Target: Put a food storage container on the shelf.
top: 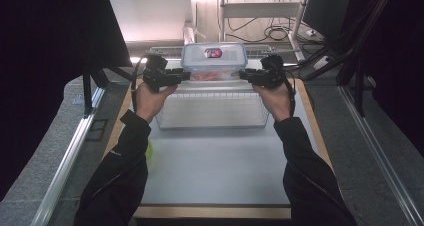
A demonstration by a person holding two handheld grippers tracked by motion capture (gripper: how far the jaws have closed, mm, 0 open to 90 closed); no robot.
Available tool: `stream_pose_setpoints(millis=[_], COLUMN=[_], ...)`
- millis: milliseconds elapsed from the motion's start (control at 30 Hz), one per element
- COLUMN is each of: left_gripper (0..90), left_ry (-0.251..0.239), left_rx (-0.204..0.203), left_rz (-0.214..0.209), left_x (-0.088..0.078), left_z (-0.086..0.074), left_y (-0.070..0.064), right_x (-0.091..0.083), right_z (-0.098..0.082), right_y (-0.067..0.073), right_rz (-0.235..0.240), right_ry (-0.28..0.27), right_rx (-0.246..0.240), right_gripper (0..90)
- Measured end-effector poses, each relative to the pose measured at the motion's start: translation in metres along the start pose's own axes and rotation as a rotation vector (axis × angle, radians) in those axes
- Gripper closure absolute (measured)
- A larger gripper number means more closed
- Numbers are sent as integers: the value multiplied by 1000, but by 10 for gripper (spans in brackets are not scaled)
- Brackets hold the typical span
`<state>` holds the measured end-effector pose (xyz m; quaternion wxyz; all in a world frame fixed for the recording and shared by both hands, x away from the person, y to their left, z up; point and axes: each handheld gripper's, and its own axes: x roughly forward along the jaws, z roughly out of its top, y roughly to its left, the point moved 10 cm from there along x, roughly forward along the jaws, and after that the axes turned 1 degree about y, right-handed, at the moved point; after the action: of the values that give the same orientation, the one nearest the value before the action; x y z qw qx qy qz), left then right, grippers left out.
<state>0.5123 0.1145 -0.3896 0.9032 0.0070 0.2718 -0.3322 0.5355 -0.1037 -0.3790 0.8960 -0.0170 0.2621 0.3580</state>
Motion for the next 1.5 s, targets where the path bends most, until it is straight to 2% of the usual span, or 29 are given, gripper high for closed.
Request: stream_pose_setpoints(millis=[233, 267, 300, 400, 533, 600, 767, 833, 867, 933, 967, 1100, 1167, 1267, 1333, 1433, 1500], left_gripper=[387, 387, 343, 277, 233, 204, 181, 176, 166, 154, 149, 123, 108, 95, 81, 69, 55], left_ry=[-31, -36, -41, -46, -51, -57, -47, -48, -49, -51, -56, -69, -74, -71, -67, -55, -45], left_rx=[55, 68, 85, 113, 141, 163, 199, 203, 199, 197, 184, 168, 161, 162, 168, 169, 172], left_rz=[16, 14, 17, 16, 9, -15, -19, -19, -29, -33, -45, -49, -56, -55, -62, -83, -79], left_x=[-4, -6, -7, -10, -14, -19, -25, -26, -29, -31, -33, -38, -40, -42, -44, -44, -45], left_z=[-5, -7, -9, -15, -21, -29, -48, -52, -58, -61, -67, -74, -83, -90, -100, -106, -112], left_y=[-7, -10, -12, -17, -25, -33, -45, -47, -50, -51, -54, -57, -61, -64, -70, -73, -76], right_x=[-2, -2, -4, -7, -12, -16, -24, -25, -28, -29, -29, -31, -32, -32, -32, -33, -33], right_z=[-3, -4, -6, -8, -10, -13, -22, -24, -30, -36, -40, -54, -60, -70, -75, -81, -87], right_y=[8, 10, 14, 20, 26, 31, 43, 46, 51, 54, 56, 60, 62, 65, 66, 67, 68], right_rz=[8, 12, 18, 25, 34, 46, 67, 73, 82, 84, 84, 90, 90, 89, 90, 98, 103], right_ry=[-1, 3, 10, 8, 5, 3, -8, -11, -8, -1, 0, 13, 12, 14, 15, 18, 17], right_rx=[-29, -39, -57, -79, -95, -111, -133, -139, -153, -168, -176, -195, -198, -210, -214, -211, -210], right_gripper=[542, 521, 485, 449, 413, 374, 307, 294, 266, 244, 231, 182, 160, 137, 123, 106, 95])
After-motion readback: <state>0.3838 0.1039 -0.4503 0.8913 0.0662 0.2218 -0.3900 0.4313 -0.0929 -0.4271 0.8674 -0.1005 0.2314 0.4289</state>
